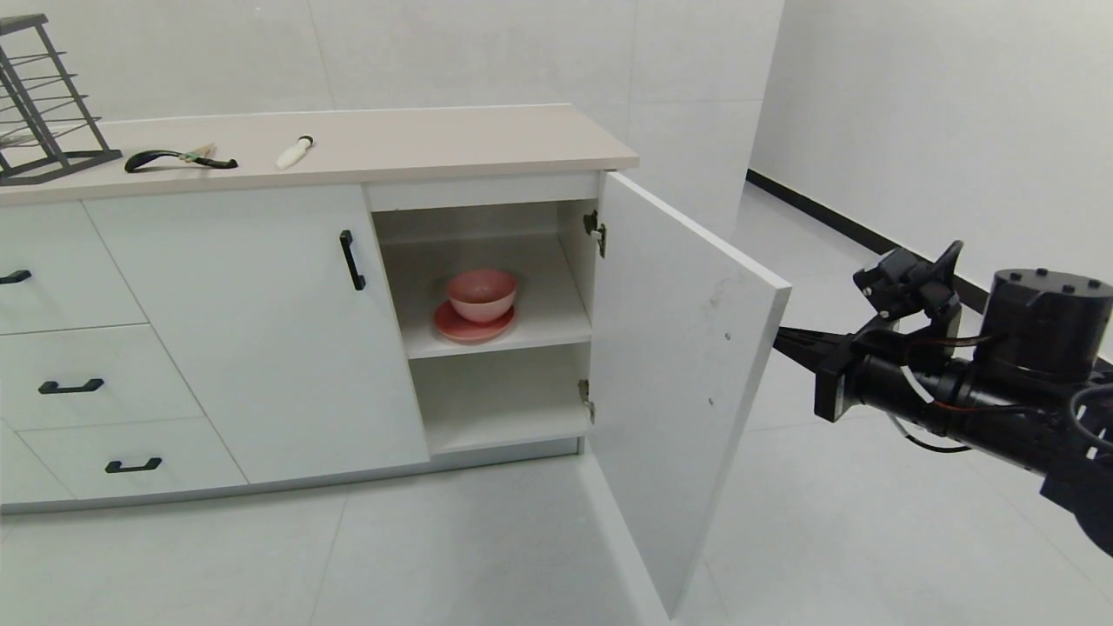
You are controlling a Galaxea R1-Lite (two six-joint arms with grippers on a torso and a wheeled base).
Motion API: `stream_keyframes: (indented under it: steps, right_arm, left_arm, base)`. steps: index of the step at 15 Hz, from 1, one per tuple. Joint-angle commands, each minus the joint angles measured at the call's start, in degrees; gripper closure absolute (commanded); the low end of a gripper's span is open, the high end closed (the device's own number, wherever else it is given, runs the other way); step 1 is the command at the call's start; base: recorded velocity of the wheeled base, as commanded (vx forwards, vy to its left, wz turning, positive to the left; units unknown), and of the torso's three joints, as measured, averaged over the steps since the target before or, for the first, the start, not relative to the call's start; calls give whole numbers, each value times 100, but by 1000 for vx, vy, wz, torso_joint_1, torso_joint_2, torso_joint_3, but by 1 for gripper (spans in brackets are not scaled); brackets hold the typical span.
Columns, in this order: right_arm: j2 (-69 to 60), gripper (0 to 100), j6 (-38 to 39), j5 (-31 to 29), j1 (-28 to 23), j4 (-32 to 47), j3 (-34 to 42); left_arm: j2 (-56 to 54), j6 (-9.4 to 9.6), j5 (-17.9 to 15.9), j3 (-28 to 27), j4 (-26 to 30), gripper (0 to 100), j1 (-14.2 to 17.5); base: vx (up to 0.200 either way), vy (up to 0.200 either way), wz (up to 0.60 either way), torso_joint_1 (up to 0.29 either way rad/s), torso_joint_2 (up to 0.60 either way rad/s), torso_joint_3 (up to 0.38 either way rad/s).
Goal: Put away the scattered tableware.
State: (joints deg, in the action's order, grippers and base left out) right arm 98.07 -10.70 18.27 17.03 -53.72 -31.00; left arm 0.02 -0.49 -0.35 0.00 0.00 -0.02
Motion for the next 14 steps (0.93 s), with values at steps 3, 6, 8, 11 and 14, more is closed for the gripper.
stream_keyframes:
  steps: [3,6,8,11,14]
  right_arm:
    - [28,100,7,18,362,-7,85]
    - [28,100,16,18,415,-7,68]
    - [159,100,33,18,652,-7,-64]
    - [520,100,68,10,1057,-7,-468]
    - [915,100,235,-8,1426,-7,-978]
  left_arm:
    - [-2,-4,0,0,-9,0,2]
    - [-2,-4,0,0,0,0,2]
    - [-2,-4,0,0,-9,0,2]
    - [-2,-4,0,0,-9,0,2]
    - [-2,-4,0,0,-9,0,2]
  base:
    - [0,0,0,0,0,0]
    - [0,0,0,0,0,0]
    - [0,0,0,0,0,0]
    - [0,0,0,0,0,0]
    - [0,0,0,0,0,0]
